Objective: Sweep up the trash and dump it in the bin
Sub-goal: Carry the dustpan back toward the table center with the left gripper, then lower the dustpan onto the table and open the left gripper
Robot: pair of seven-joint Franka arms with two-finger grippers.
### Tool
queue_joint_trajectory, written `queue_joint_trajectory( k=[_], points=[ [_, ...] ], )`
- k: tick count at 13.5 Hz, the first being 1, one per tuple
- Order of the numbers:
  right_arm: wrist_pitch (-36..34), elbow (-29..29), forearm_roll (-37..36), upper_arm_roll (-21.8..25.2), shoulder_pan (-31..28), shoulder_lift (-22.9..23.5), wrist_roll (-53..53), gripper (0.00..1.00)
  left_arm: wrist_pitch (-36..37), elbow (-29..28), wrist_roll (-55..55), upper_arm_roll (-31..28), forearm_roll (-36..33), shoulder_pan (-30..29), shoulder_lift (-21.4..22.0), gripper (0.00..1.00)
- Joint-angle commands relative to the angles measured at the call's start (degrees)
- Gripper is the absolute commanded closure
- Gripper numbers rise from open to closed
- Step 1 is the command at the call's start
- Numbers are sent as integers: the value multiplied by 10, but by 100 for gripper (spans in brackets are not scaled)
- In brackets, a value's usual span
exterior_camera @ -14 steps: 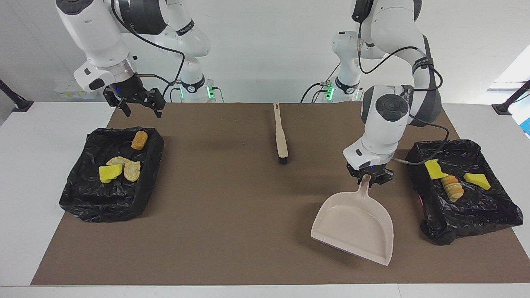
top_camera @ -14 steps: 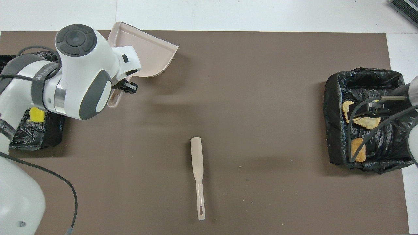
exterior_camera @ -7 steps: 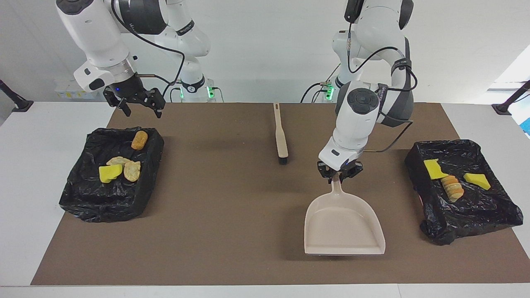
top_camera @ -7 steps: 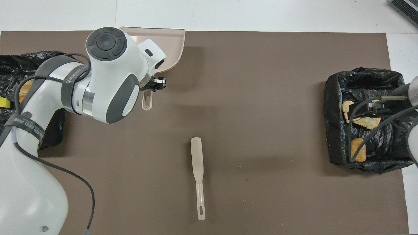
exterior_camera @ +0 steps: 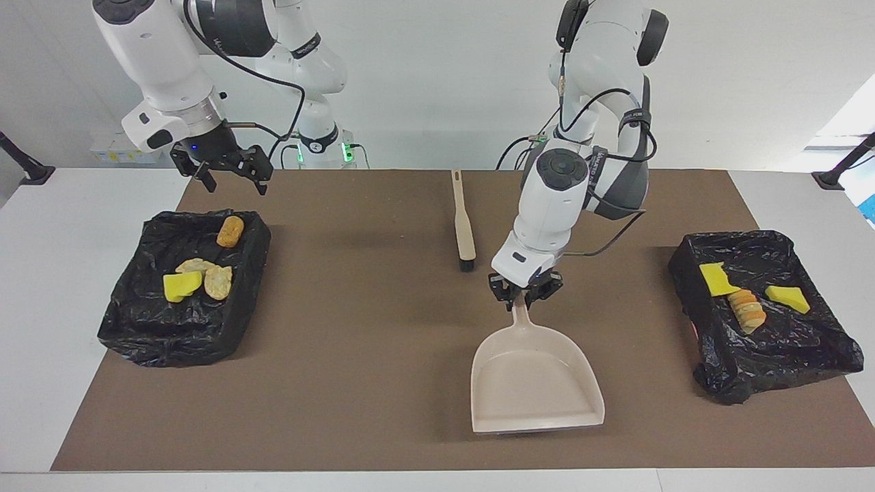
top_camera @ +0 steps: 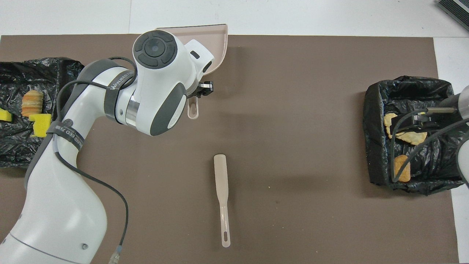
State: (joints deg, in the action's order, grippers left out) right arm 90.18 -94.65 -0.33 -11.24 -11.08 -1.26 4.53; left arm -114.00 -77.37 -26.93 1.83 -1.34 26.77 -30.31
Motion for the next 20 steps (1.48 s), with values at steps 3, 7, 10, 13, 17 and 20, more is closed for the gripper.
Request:
queue_joint_trajectory(
  k=[3,7,10,13,17,20],
  points=[
    [15,-17,11,-4,-8,-12,3,0,-12,31,-14,1,-1,31,-55,100],
    [15,-17,11,-4,-9,-12,3,0,-4,-7,-15,1,-1,45,-43,100],
    [15,-17,11,-4,-8,-12,3,0,-12,-44,-16,2,4,52,-31,100],
    [15,-17,11,-4,-9,-12,3,0,-11,-50,-16,1,5,56,-31,100],
    [15,-17,11,-4,-8,-13,3,0,-14,-46,-16,1,6,53,-31,0],
    [15,-17,11,-4,-8,-12,3,0,-13,-49,-15,0,6,46,-11,0]
  ],
)
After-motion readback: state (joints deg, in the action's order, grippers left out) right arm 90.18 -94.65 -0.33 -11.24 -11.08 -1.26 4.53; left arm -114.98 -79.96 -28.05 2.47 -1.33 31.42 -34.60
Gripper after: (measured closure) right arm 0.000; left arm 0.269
